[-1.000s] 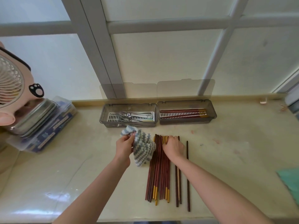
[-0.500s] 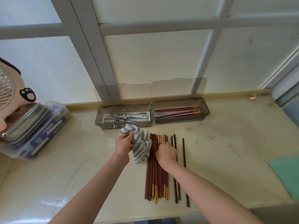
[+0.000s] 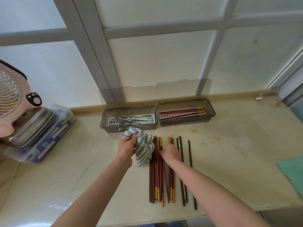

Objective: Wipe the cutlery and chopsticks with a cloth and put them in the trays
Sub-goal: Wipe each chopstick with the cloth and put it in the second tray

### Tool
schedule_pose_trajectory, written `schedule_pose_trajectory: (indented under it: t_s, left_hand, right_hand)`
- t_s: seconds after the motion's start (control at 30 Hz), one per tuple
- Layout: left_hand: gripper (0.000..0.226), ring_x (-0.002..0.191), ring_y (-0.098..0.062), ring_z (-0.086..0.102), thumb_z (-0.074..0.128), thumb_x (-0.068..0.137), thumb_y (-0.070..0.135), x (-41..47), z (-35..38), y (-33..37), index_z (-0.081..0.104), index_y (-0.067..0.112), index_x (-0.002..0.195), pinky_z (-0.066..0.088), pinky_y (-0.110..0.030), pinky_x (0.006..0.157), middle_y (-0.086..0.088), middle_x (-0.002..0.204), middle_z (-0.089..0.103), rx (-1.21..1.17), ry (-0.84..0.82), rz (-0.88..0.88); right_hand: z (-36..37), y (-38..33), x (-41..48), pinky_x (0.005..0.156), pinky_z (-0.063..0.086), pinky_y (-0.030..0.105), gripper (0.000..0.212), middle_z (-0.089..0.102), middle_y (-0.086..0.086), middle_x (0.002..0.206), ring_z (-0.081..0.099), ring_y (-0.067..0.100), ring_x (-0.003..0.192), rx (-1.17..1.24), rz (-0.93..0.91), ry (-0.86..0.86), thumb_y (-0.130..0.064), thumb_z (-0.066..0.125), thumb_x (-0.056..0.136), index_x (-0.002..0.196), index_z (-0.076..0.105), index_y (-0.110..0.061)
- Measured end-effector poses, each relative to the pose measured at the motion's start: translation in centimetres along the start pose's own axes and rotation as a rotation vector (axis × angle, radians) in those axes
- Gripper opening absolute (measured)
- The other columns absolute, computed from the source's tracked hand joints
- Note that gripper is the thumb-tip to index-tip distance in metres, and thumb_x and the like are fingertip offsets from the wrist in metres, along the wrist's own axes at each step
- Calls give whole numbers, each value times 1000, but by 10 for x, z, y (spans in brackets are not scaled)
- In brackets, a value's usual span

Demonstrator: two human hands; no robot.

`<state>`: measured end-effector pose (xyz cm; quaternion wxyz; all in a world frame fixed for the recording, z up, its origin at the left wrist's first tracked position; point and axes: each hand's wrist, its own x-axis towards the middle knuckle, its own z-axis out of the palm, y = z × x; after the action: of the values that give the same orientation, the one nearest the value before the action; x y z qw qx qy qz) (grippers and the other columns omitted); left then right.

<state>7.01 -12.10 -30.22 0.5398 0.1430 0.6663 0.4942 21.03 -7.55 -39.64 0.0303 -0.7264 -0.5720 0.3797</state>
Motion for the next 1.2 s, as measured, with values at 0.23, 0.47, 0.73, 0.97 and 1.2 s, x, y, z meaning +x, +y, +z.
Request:
schedule_pose_trajectory:
  t_s: [0.23,0.47,0.73,0.97,1.2]
  left_hand:
    - [21,77,-16,58,50,95,17,3,-6,-6,58,2,109,46,-26,62,-6,88,62,10,-13,-37]
    - [15,76,-16,58,49,96,15,-1,-2,-11,57,5,102,46,-26,62,-7,88,61,25,-27,-37]
    - [16,79,-18,59,48,96,16,-2,-7,-9,57,5,102,47,-28,66,-7,88,62,28,-33,-29]
    - [13,77,-16,57,50,95,18,0,-8,-13,60,9,93,46,-27,64,-6,85,61,74,-79,-47]
    - [16,76,-16,58,48,96,14,-2,5,-17,63,9,95,46,-28,70,-5,83,63,203,-209,-4]
  right_hand:
    - [-4,3,5,57,57,27,20,68,6,83,67,18,65,79,36,-1,-25,67,87,76,61,-9]
    - [10,-3,-8,59,47,25,15,66,5,95,66,20,86,-61,-28,71,-20,57,93,97,64,-7]
    - [9,-4,-7,43,33,21,21,62,1,84,55,15,68,6,-5,58,-33,62,90,87,62,-12]
    - [-16,6,3,52,55,23,11,66,11,79,62,16,54,347,2,-39,-12,62,89,79,62,-6]
    - [-62,-8,-19,45,47,21,8,62,9,67,56,12,50,817,-256,-449,3,59,85,89,66,2]
